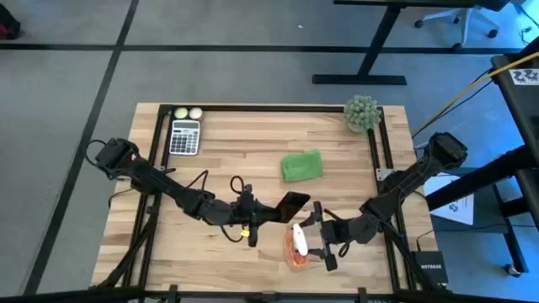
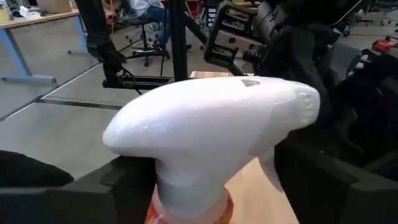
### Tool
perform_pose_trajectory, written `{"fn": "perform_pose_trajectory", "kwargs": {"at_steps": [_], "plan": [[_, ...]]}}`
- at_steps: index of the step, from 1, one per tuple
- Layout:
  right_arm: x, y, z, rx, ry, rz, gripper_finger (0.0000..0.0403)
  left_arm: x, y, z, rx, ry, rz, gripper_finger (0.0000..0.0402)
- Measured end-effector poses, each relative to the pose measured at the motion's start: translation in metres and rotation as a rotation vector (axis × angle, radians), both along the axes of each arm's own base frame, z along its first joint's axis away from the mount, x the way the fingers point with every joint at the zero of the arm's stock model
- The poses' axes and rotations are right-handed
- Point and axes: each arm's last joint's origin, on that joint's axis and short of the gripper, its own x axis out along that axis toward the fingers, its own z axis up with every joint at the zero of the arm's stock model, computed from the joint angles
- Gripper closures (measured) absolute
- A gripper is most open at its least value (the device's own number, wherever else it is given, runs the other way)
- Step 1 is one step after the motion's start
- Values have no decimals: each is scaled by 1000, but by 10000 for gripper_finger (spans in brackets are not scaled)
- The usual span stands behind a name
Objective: Apply microfiber cloth
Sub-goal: Spray the black cellphone using the cleaning bottle, then wipe the back of the black cellphone using the green microfiber cloth
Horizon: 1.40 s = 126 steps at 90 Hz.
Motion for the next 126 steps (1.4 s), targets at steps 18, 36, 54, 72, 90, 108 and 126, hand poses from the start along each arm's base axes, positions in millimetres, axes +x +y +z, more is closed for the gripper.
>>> {"fn": "perform_pose_trajectory", "kwargs": {"at_steps": [18, 36, 54, 72, 90, 108, 126], "plan": [[0, 0, 16, -79, 104, -2, 70, -2, -3, -1, 2, 23, -9, 384], [-3, -2, 39, -127, 291, -19, 55, -3, -2, -7, -15, 74, 1, 384], [-11, -9, 65, -172, 481, -71, 54, -5, -1, -14, -46, 131, 21, 384], [-20, -16, 80, -175, 559, -122, 54, -15, -6, -15, -83, 174, 95, 384], [-34, -24, 72, -104, 778, -133, 54, -32, -16, -11, -74, 213, 129, 384], [-50, -41, 63, -204, 865, -347, 54, -50, -20, -9, -63, 238, 219, 384], [-42, -75, 26, -410, 815, -556, 69, -57, -24, -13, -92, 254, 265, 384]]}}
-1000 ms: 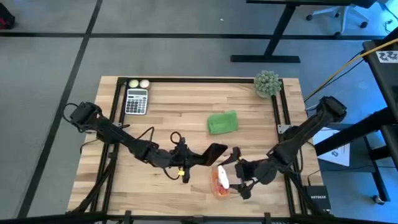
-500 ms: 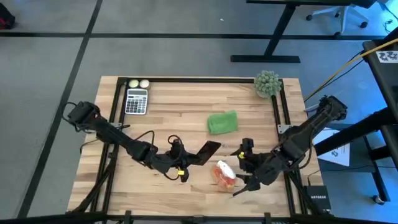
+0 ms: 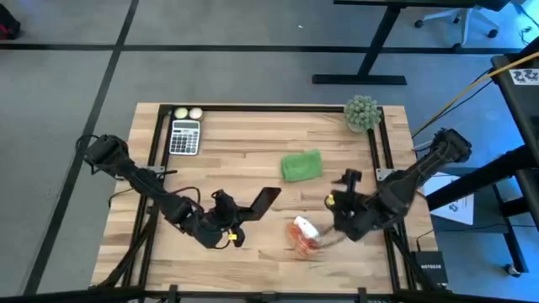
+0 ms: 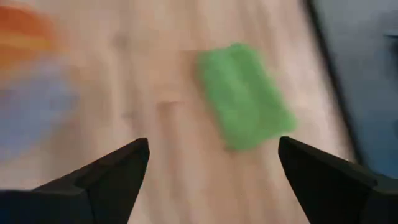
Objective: Apply microfiber cloth
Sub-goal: Wipe the back of the black cellphone using the green microfiber cloth
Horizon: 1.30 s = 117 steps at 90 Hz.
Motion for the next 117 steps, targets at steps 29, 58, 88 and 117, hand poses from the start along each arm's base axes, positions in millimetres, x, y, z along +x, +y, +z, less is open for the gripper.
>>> {"fn": "perform_pose_trajectory", "kwargs": {"at_steps": [29, 58, 88, 117], "plan": [[11, -92, -62, 120, -101, -25, 144, -6, -7, 0, -6, -14, 11, 384], [10, -121, -89, 94, -200, -45, 158, -5, -5, 0, 1, -11, 15, 384], [27, -154, -115, 161, -279, -129, 157, -5, -4, 1, 8, -12, 15, 384], [38, -163, -167, 208, -95, -235, 231, -5, -4, 1, -24, -26, 31, 384]]}}
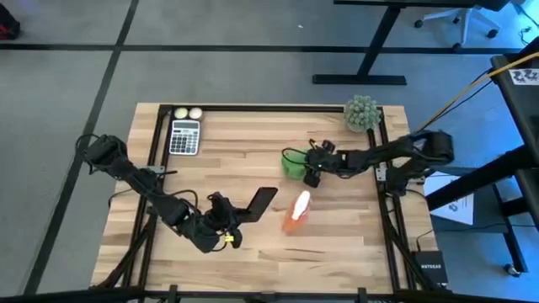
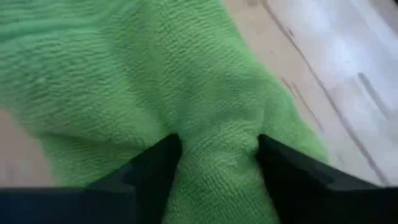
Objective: Apply microfiber cloth
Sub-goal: Wipe the back of the black cellphone using the green microfiber cloth
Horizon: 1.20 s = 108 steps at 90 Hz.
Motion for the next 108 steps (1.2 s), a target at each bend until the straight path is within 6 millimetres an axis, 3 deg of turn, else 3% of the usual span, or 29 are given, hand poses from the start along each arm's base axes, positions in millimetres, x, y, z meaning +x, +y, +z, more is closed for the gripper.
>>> {"fn": "perform_pose_trajectory", "kwargs": {"at_steps": [13, 18, 31, 49, 65, 78, 92, 108], "plan": [[-6, 1, 3, 7, 29, -2, 365, 0, 1, 1, 16, -18, 35, 384], [-10, 1, 8, -9, 43, 0, 386, 0, 2, 1, 16, -28, 51, 384], [-25, 2, 31, -44, 102, -17, 382, -2, -1, 0, -11, -37, 58, 384], [-38, 1, 104, -178, -2, -87, 395, -16, -7, -11, -51, -91, 127, 384], [-48, 3, 182, -231, -329, -96, 400, -26, -5, -27, -92, -126, 182, 384], [-44, 14, 223, -162, -592, 23, 400, -34, -5, -37, -115, -130, 188, 384], [-22, 37, 237, -141, -770, 185, 400, -46, -9, -48, -179, -135, 176, 384], [15, 71, 226, -112, -777, 372, 400, -62, -20, -55, -270, -148, 147, 384]]}}
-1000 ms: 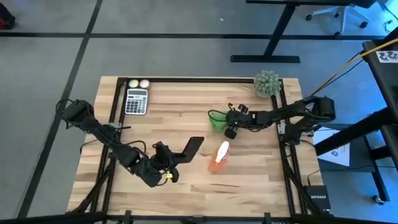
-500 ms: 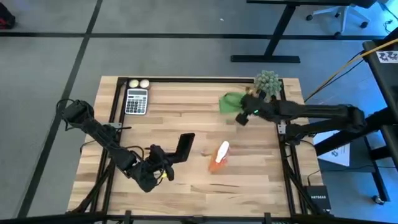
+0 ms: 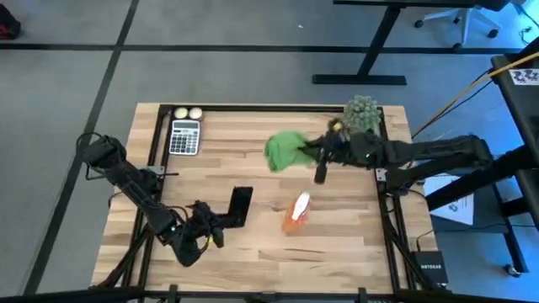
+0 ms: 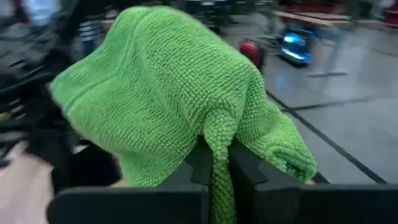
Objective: Apply microfiber cloth
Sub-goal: Wipe the back of the black cellphone using the green microfiber cloth
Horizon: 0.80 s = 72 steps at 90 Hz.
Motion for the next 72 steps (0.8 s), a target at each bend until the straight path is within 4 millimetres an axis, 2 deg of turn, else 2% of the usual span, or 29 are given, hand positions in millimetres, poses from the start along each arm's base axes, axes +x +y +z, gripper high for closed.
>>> {"fn": "perform_pose_trajectory", "kwargs": {"at_steps": [14, 35, 44, 52, 60, 72], "plan": [[37, 31, -15, -24, 91, 116, 400, -8, -11, -11, -75, 0, -15, 384], [88, 83, -5, -143, 159, 249, 400, -22, -32, -30, -195, -25, -27, 384], [104, 96, 0, -192, 191, 277, 400, -28, -38, -30, -197, -66, -21, 384], [110, 96, 5, -242, 242, 223, 400, -30, -36, -31, -169, -69, -8, 384], [110, 86, 8, -279, 287, 140, 400, -30, -35, -31, -175, -67, -3, 384], [100, 68, 14, -330, 345, 33, 400, -31, -35, -31, -161, -60, -12, 384]]}}
